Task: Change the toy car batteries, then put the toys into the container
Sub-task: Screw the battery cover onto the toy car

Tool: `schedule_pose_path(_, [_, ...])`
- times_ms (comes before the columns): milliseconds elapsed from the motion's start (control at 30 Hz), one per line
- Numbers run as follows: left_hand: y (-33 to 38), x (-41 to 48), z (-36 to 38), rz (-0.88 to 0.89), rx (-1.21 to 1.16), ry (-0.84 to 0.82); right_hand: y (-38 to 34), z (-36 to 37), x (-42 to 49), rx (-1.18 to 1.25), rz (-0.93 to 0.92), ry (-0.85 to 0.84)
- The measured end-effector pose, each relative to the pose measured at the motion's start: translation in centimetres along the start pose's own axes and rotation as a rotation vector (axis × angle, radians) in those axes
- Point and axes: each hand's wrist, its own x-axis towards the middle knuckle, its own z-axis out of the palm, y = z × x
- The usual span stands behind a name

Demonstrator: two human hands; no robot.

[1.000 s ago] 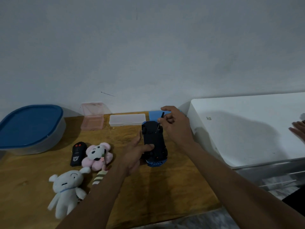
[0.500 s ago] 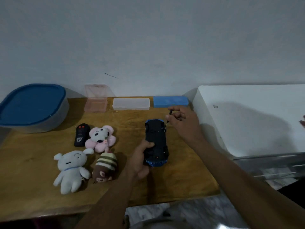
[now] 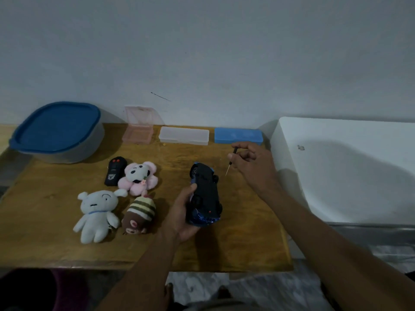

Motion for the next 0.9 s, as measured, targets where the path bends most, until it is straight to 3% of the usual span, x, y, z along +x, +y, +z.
schedule_pose_path(100, [0.0,0.2,0.3,0.014,0.074,0.116,0.1,-0.4,0.2,-0.004,-0.016,-0.034])
schedule_pose_path(200, [0.0,0.4,1.3,0.088,0.272,0.376,0.5,-0.7,0.3,-0.017,-0.031,-0.061])
schedule_pose_path(333, [-0.6,1.1,3.0,0.256,0.846,0.771,1.5,-0.9,0.3,-0.077,-0.044,-0.065])
schedule_pose_path(433, [-1.5,1.9,3.3,0.276,1.184,0.926,2.5,-1.2,0.0,-0.122,-0.046,-0.102])
schedule_pose_path(633, [-4.1,2.9,2.8,0.086,1.777,1.061,3.5,-2.5,-1.1,-0.112,0.003,-0.161])
schedule_pose_path(900, [-4.5,4.1,2.2,0.022,1.799,1.070,4.4,-3.7,-1.7,-0.174,0.006,-0.174])
